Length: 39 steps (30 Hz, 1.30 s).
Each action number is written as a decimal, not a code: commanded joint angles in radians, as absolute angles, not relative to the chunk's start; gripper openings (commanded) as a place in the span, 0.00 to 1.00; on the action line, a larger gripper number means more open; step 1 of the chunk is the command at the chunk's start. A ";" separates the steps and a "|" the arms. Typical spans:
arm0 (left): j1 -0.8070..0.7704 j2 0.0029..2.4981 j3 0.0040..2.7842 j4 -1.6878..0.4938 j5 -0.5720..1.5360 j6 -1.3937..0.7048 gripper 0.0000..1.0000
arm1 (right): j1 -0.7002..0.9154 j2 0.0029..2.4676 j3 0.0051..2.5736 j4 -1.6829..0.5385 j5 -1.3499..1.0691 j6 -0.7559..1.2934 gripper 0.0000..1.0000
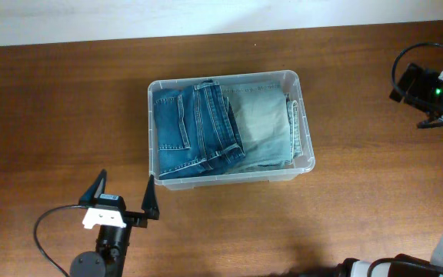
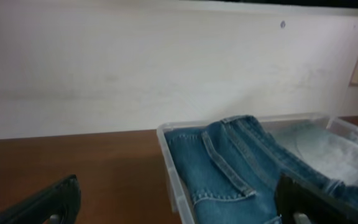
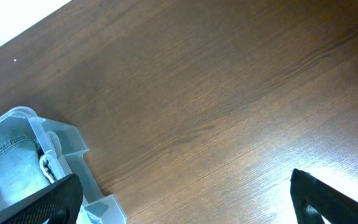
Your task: Pack container
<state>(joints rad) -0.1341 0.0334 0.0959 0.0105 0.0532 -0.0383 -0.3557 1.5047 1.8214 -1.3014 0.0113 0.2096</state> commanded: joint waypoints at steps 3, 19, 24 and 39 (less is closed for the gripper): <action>-0.119 0.010 0.045 0.026 0.064 -0.006 0.99 | -0.361 1.505 1.822 -1.298 0.020 0.214 0.99; -0.120 0.005 0.009 -0.082 0.004 -0.006 1.00 | -0.361 1.505 1.822 -1.299 0.020 0.214 0.98; -0.120 0.006 0.009 -0.082 0.004 -0.006 1.00 | -0.361 1.505 1.822 -1.298 0.020 0.214 0.99; -0.120 0.006 0.009 -0.082 0.004 -0.006 1.00 | -0.361 1.505 1.822 -1.299 0.020 0.214 0.99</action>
<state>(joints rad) -0.1246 0.0162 0.0170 -0.0822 0.0177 -0.0219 -0.3557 1.5047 1.8214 -1.3014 0.0113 0.2096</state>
